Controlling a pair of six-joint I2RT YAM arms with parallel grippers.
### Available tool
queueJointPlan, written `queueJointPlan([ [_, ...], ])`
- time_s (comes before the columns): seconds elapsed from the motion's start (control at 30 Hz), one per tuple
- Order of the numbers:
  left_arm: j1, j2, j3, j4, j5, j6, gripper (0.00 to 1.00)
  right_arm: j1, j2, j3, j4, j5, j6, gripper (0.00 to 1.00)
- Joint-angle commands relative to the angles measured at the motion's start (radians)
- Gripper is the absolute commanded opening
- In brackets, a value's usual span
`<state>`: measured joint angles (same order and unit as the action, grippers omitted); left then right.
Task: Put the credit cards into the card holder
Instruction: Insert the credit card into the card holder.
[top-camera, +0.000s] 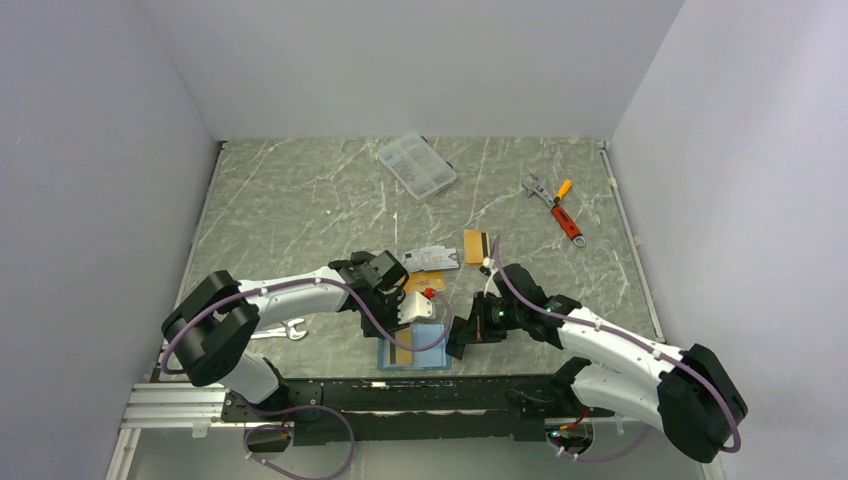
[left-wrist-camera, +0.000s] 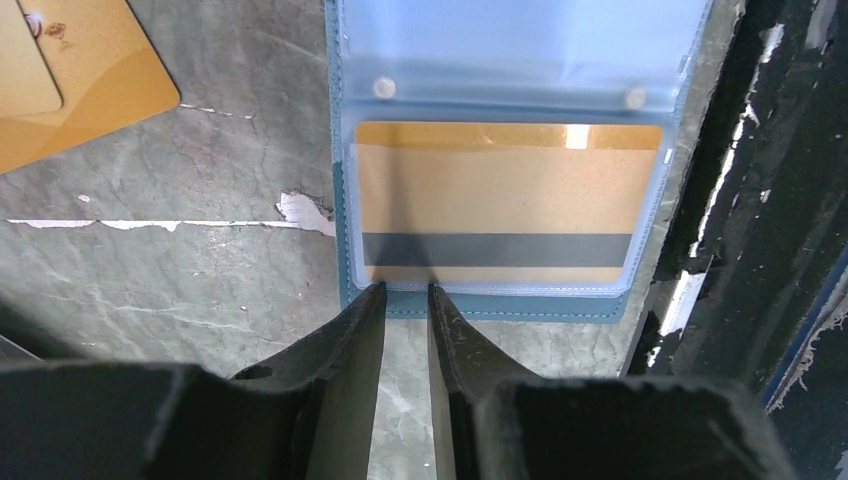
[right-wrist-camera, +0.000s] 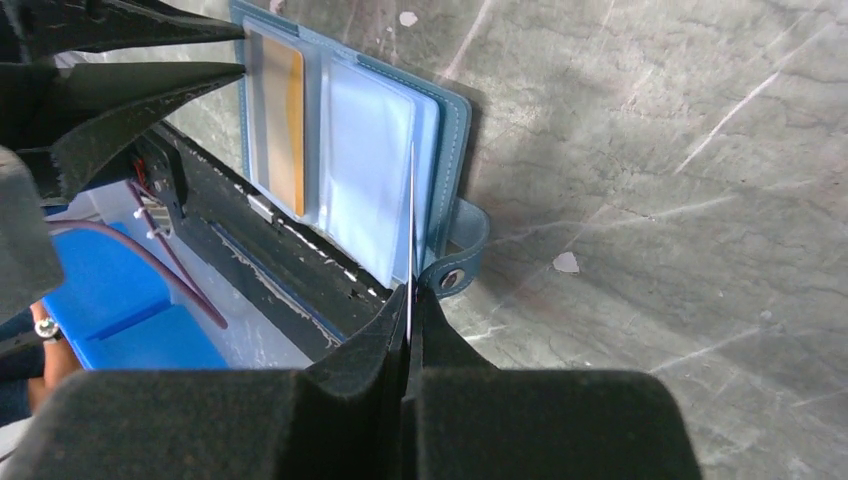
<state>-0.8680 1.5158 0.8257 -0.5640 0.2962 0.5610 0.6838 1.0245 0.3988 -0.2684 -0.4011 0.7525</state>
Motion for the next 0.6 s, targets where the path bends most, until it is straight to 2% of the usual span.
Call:
queueJointPlan([
  [0.0,-0.003,-0.014,-0.016,0.024,-0.064,0.006,0.28,-0.004,-0.049,0.051,-0.045,0.039,-0.016,0.0],
  [0.27,-0.007,-0.013,-0.01,0.031,-0.082,-0.003,0.27,0.001,0.001,0.015,0.097,-0.03,0.035,0.0],
  [0.57,-0.018,-0.01,-0.011,0.031,-0.085,-0.004,0.25,0.003,0.016,-0.032,0.134,-0.025,0.045,0.0],
])
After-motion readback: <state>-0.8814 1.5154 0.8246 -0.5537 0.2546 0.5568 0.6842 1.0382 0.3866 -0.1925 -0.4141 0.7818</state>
